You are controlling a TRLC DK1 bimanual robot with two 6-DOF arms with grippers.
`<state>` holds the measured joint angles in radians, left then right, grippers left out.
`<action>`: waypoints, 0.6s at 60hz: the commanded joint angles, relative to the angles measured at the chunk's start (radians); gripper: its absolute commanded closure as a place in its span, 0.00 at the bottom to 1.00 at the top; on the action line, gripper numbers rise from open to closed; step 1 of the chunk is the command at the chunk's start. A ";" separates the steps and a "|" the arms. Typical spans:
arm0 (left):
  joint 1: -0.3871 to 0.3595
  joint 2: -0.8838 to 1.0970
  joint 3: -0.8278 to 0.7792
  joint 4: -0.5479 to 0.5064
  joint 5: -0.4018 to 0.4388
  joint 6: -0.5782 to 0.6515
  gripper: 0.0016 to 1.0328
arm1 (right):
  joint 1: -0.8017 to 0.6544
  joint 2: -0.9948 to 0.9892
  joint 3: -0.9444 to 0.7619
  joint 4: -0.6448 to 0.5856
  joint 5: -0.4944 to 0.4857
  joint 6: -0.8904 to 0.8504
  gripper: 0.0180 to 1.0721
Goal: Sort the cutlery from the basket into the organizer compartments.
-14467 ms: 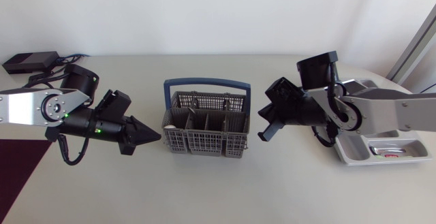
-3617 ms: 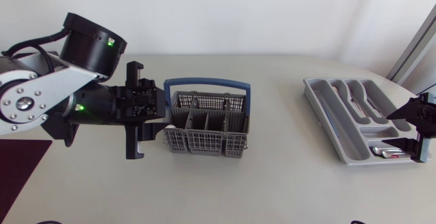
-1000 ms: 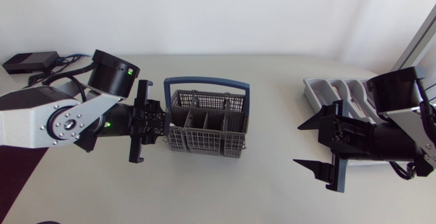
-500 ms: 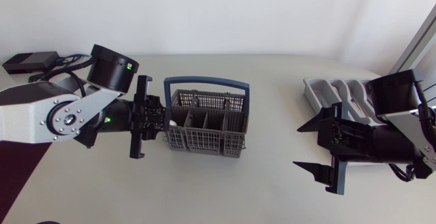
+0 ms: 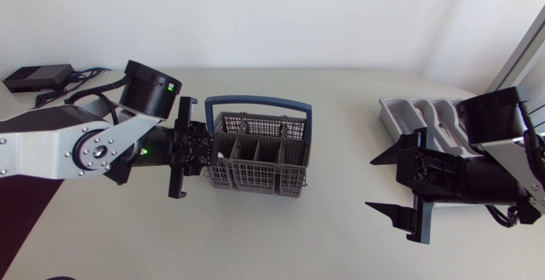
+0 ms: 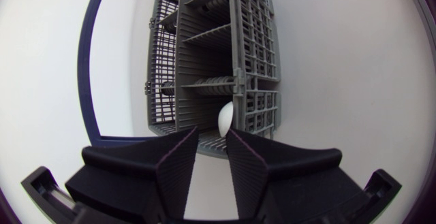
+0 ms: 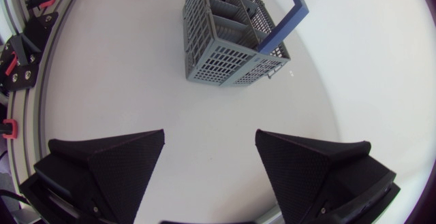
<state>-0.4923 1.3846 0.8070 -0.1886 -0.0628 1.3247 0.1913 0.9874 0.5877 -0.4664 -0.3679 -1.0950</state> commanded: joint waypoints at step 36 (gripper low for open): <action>-0.054 0.064 0.027 0.028 -0.002 0.051 0.81 | 0.013 -0.003 -0.023 0.009 0.012 0.018 0.09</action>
<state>-0.5335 1.4223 0.8165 -0.1551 -0.0689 1.3407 0.1955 0.9874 0.5869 -0.4664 -0.3645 -1.0954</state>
